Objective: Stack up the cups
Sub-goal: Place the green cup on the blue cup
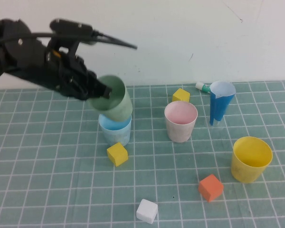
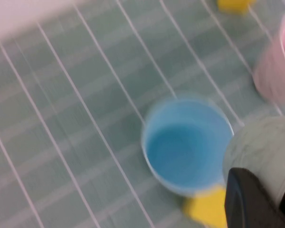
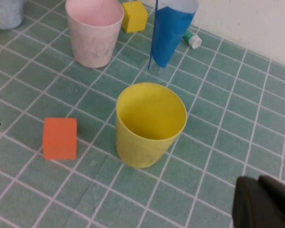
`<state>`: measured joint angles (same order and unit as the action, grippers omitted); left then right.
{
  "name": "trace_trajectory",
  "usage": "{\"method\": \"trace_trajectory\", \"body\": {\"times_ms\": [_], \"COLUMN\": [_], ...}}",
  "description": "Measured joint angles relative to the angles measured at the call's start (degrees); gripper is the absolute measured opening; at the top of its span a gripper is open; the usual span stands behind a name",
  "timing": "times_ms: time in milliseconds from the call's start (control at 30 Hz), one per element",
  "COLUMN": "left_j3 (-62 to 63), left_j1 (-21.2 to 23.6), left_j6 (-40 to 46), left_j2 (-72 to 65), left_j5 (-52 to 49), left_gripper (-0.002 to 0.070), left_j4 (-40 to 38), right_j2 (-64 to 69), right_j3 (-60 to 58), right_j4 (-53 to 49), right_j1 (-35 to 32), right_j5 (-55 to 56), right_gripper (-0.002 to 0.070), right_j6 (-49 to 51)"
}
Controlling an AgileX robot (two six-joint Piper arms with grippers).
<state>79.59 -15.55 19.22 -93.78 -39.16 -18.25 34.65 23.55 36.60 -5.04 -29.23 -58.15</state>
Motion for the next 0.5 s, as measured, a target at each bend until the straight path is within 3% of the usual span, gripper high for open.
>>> {"method": "trace_trajectory", "body": {"times_ms": [500], "left_j3": [7.2], "left_j1": [-0.1], "left_j6": [-0.6], "left_j2": [-11.5], "left_j5": [0.0], "left_gripper": [0.0011], "left_j4": [6.2], "right_j2": [0.0], "right_j3": [-0.2], "right_j4": [0.0], "right_j1": [0.0], "right_j5": [0.0], "right_gripper": [-0.0003], "right_j6": [0.0]}}
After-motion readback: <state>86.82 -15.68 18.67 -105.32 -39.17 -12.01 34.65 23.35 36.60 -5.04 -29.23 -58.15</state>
